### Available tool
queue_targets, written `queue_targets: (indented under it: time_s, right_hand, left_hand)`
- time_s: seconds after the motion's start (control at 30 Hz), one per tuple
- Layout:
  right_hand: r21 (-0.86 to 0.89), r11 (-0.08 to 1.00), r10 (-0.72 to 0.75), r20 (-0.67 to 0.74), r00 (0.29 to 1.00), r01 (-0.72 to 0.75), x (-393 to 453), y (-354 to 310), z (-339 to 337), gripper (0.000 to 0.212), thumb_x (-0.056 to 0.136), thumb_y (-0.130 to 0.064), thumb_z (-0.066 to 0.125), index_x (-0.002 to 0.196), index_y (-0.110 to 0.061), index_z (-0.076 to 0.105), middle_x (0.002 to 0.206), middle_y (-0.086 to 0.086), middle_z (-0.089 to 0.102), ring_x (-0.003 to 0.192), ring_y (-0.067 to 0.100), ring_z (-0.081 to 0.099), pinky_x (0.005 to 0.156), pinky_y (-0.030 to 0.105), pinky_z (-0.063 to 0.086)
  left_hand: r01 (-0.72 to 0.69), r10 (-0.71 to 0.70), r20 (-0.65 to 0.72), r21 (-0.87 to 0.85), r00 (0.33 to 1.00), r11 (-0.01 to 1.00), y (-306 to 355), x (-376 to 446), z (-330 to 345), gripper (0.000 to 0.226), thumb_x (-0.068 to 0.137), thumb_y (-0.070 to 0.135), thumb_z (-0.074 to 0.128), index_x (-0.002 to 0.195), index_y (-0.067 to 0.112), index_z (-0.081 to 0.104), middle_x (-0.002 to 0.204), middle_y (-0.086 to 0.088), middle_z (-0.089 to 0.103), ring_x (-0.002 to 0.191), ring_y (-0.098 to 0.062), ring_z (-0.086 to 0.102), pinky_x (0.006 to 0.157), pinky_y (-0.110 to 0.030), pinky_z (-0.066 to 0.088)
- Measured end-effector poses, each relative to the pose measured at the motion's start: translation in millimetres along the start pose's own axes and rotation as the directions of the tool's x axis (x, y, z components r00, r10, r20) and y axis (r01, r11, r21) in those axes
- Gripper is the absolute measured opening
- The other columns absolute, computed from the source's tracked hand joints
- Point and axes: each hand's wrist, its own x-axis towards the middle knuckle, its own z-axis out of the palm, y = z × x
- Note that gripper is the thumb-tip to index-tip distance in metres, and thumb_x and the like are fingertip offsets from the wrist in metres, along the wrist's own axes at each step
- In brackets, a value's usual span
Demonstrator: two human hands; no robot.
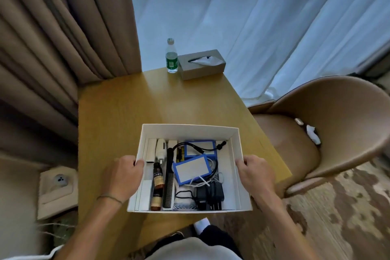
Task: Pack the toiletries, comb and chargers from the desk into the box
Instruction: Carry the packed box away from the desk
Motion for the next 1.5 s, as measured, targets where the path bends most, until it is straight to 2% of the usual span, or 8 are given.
queue_targets:
  time_s: [0.33,0.5,0.6,0.9,1.07,1.2,1.3,1.5]
  right_hand:
    - [0.148,0.956,0.28,-0.218,0.935,-0.252,-111.6,9.0,-7.3,0.05,0.096,-0.03,0.058,0.049,-0.015,0.048,0.048,-0.002,0.043,0.045,0.018,0.041,0.048,0.036,0.036]
    - [0.19,0.903,0.426,-0.297,0.854,-0.384,-168.1,33.8,-8.0,0.048,0.094,-0.029,0.057,0.051,-0.009,0.052,0.048,0.0,0.043,0.044,0.016,0.037,0.048,0.03,0.029]
    - [0.223,0.85,0.526,-0.305,0.794,-0.477,-203.7,54.0,-8.5,0.049,0.093,-0.03,0.057,0.049,-0.015,0.045,0.046,-0.001,0.04,0.042,0.017,0.035,0.047,0.029,0.027]
    - [0.335,0.659,0.749,-0.371,0.549,-0.673,-350.4,117.0,-9.7,0.053,0.092,-0.028,0.061,0.046,-0.019,0.036,0.043,-0.005,0.031,0.038,0.015,0.028,0.046,0.025,0.022]
    - [0.442,0.553,0.829,-0.372,0.416,-0.706,-445.2,146.8,-4.1,0.049,0.095,-0.026,0.06,0.05,-0.018,0.043,0.046,-0.002,0.036,0.042,0.015,0.031,0.048,0.029,0.028]
    - [0.461,0.464,0.872,-0.389,0.298,-0.756,-529.4,158.4,3.8,0.051,0.093,-0.026,0.06,0.049,-0.021,0.035,0.044,-0.008,0.028,0.04,0.012,0.023,0.046,0.023,0.02]
    - [0.491,0.385,0.903,-0.374,0.21,-0.782,-589.6,165.4,10.0,0.051,0.093,-0.026,0.059,0.049,-0.021,0.034,0.044,-0.008,0.028,0.041,0.012,0.023,0.047,0.024,0.02]
    - [0.544,0.226,0.935,-0.354,0.023,-0.808,-703.8,169.1,29.2,0.048,0.093,-0.025,0.056,0.052,-0.019,0.033,0.048,-0.004,0.028,0.044,0.016,0.024,0.049,0.027,0.019]
  left_hand:
    - [-0.294,0.288,0.125,0.032,0.949,0.955,13.2,-11.0,-25.0,0.047,0.096,0.025,0.053,0.051,0.017,0.045,0.045,0.003,0.035,0.041,-0.012,0.024,0.043,-0.02,0.019]
    - [-0.434,0.421,0.179,0.041,0.889,0.9,36.5,-24.6,-13.8,0.047,0.097,0.027,0.052,0.052,0.013,0.052,0.045,0.003,0.04,0.039,-0.011,0.027,0.04,-0.018,0.02]
    - [-0.507,0.486,0.229,0.041,0.844,0.861,54.2,-41.9,0.5,0.049,0.097,0.028,0.051,0.05,0.013,0.051,0.045,0.003,0.042,0.039,-0.012,0.03,0.042,-0.02,0.023]
    - [-0.689,0.627,0.426,-0.013,0.652,0.725,106.7,-142.4,45.0,0.043,0.097,0.037,0.051,0.063,0.012,0.06,0.053,0.001,0.053,0.047,-0.013,0.042,0.046,-0.024,0.031]
    - [-0.739,0.714,0.496,-0.192,0.494,0.645,119.4,-218.0,72.1,0.043,0.097,0.032,0.055,0.057,0.017,0.058,0.044,0.008,0.05,0.033,-0.003,0.047,0.032,-0.013,0.028]
    - [-0.824,0.786,0.487,-0.208,0.38,0.527,118.5,-281.8,90.7,0.049,0.094,0.035,0.056,0.049,0.017,0.056,0.042,0.007,0.052,0.037,-0.008,0.049,0.042,-0.035,0.049]
    - [-0.901,0.837,0.454,-0.147,0.306,0.409,117.2,-335.9,95.4,0.046,0.092,0.038,0.056,0.049,0.021,0.057,0.046,0.009,0.055,0.044,-0.007,0.055,0.046,-0.027,0.046]
    - [-0.941,0.833,0.536,-0.191,0.139,0.28,109.9,-441.4,107.9,0.045,0.093,0.038,0.051,0.052,0.019,0.056,0.052,0.005,0.058,0.051,-0.017,0.058,0.056,-0.033,0.053]
